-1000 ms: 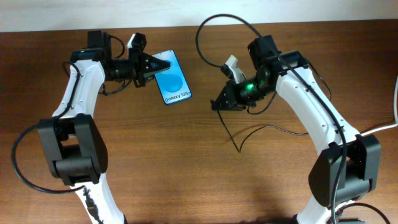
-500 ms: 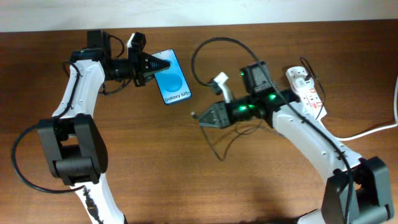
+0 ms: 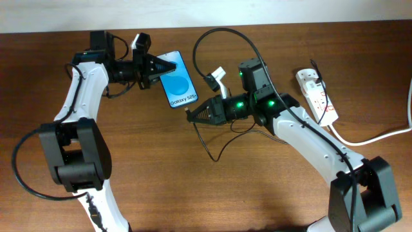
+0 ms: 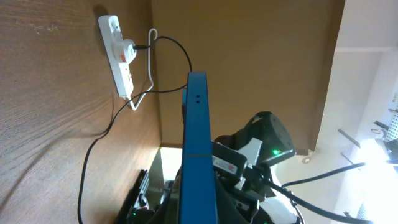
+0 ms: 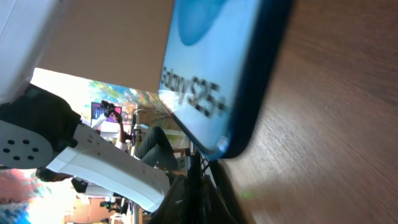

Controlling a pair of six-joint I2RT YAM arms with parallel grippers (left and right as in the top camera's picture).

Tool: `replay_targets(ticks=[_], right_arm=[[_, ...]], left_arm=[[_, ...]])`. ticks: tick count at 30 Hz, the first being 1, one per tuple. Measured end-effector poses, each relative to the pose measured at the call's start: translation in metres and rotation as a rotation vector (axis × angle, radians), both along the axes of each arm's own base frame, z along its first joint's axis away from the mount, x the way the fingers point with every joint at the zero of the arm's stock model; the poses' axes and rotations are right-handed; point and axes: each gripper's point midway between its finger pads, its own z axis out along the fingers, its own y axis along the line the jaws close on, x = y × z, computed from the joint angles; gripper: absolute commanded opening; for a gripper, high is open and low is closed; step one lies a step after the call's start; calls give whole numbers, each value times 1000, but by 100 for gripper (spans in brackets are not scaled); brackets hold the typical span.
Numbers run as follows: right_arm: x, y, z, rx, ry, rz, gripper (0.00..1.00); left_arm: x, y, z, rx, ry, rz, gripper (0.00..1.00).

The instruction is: Plug charger to phone and switch on socket

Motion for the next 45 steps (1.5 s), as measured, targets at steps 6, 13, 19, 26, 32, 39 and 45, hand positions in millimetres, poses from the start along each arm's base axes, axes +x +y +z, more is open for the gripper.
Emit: replay_targets(ticks=[6, 13, 19, 26, 32, 39, 45], right_arm=[[-1, 3, 1, 4, 0, 3, 4], [-1, 3, 1, 4, 2, 3, 4], [1, 3, 4, 12, -10, 2, 4], [1, 4, 4, 15, -17, 2, 4], [3, 2, 4, 14, -12, -7, 4], [10, -5, 5, 14, -2, -29, 4], [9, -5, 5, 15, -2, -28, 4]], left_arm=[[1, 0, 0, 1, -10, 0, 0], [1, 0, 0, 1, -11, 0, 0], [1, 0, 0, 1, -10, 0, 0], [1, 0, 0, 1, -11, 0, 0], [1, 0, 0, 1, -10, 0, 0], [1, 0, 0, 1, -11, 0, 0], [1, 0, 0, 1, -11, 0, 0]])
